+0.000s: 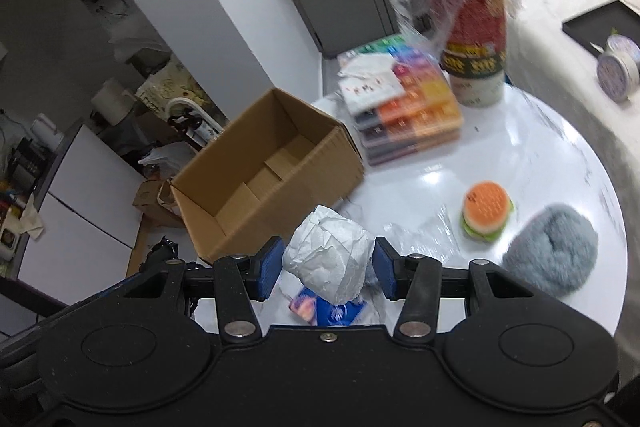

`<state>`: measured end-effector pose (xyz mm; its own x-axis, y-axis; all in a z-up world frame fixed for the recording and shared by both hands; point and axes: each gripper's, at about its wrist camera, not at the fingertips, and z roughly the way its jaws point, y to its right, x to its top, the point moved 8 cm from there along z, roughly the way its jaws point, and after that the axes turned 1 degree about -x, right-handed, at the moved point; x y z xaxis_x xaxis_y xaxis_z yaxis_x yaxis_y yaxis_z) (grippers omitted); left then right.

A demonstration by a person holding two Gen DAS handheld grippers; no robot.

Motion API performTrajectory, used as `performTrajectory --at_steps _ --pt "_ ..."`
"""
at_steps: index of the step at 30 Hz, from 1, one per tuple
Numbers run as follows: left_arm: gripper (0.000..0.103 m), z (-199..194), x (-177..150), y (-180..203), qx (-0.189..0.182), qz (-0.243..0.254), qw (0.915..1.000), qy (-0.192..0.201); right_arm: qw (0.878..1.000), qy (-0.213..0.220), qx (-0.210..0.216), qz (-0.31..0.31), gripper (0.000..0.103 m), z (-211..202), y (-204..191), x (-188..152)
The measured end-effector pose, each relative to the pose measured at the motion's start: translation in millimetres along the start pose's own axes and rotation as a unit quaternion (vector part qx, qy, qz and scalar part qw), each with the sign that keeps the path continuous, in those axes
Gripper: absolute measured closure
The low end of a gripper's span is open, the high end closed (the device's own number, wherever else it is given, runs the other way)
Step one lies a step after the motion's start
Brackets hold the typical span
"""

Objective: Organize soft objects
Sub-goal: 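Carry the scrunchie and paper ball in both tools over the cardboard box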

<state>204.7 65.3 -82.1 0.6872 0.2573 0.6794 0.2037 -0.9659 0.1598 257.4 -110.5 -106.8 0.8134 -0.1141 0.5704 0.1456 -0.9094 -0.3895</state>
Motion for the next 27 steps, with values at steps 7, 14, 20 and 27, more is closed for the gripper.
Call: performTrajectory --at_steps 7,14,20,27 --pt "0.084 10.6 13.7 -4.5 0.008 0.006 0.9999 -0.002 1.0 0.004 0.018 -0.022 0.055 9.9 -16.2 14.2" --pt "0.084 25.8 29.6 -14.5 0.015 0.001 0.9999 -0.006 0.999 0.001 0.033 -0.033 0.055 23.7 -30.6 25.8" --pt "0.084 43.2 47.1 -24.7 0.022 -0.007 0.9997 -0.009 0.998 -0.002 0.044 -0.042 0.055 39.3 -43.5 36.1" --pt "0.084 67.6 64.2 -34.2 0.03 -0.014 0.9993 -0.017 0.997 -0.012 0.051 -0.05 0.055 60.6 -57.9 46.1"
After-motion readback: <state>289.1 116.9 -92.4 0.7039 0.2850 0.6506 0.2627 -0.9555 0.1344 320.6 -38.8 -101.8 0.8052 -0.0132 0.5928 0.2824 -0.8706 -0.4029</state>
